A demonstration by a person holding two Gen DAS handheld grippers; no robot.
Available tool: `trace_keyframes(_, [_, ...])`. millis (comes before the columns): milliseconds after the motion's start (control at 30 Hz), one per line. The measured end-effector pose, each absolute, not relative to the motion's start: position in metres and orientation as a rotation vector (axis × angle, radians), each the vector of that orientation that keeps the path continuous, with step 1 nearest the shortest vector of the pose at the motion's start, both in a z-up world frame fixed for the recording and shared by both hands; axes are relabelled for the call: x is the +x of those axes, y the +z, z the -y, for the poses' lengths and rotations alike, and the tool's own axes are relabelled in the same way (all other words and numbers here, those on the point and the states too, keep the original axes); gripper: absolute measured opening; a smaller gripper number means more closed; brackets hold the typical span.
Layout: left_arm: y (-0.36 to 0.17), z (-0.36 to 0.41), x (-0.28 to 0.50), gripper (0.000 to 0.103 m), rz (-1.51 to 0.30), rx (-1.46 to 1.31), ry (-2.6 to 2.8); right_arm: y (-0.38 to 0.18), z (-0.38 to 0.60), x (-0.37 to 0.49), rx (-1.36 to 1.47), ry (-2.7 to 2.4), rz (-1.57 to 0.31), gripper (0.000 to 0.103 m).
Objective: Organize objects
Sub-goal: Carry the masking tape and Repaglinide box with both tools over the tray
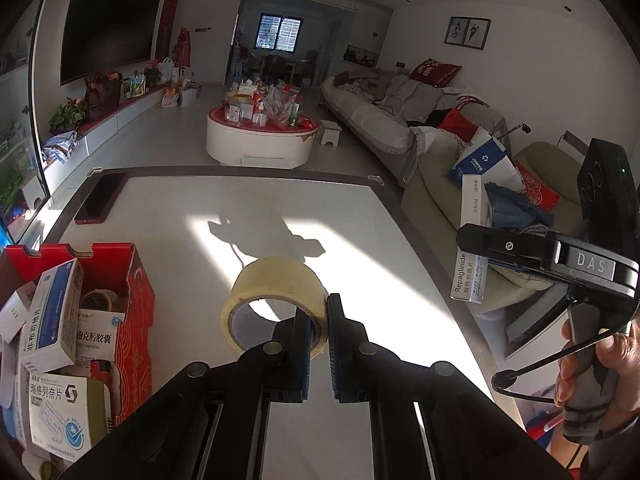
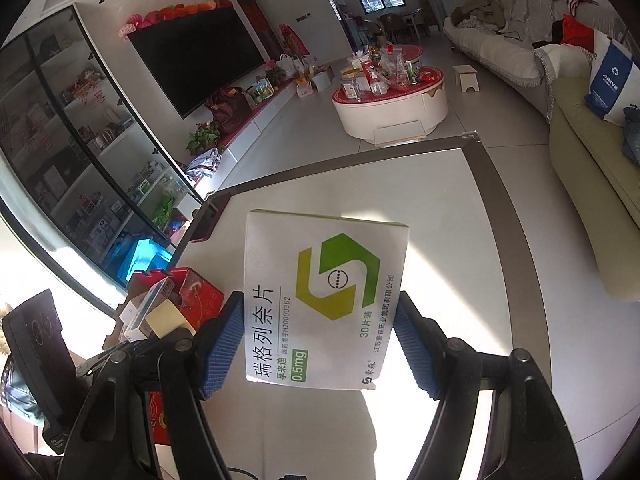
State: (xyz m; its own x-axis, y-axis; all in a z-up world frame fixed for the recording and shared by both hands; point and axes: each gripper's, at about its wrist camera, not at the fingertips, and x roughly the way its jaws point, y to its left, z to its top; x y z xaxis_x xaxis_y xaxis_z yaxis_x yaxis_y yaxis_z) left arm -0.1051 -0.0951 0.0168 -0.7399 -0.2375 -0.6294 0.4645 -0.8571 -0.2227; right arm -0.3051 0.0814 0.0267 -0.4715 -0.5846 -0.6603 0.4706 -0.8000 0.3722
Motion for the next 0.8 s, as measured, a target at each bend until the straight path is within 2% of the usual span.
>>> trace_keyframes(233, [0.047,0.078,-0.056,0.007,-0.412,0.835,-2.57,0.049,-0.096,-0.222,0.967,-2.289,0.32,0.072])
trace_keyframes(600, [0.074,0.098,0.035,0.007,-0.243,0.765,-2.416,0.091,-0.032,-0.116,0.81,-2.225,0.26,0.072])
trace_keyframes(800, [0.08,0.129,0.083,0.007,-0.252,0.73,-2.332,0.105,0.018,-0.079,0.758,-2.164,0.22,0.072])
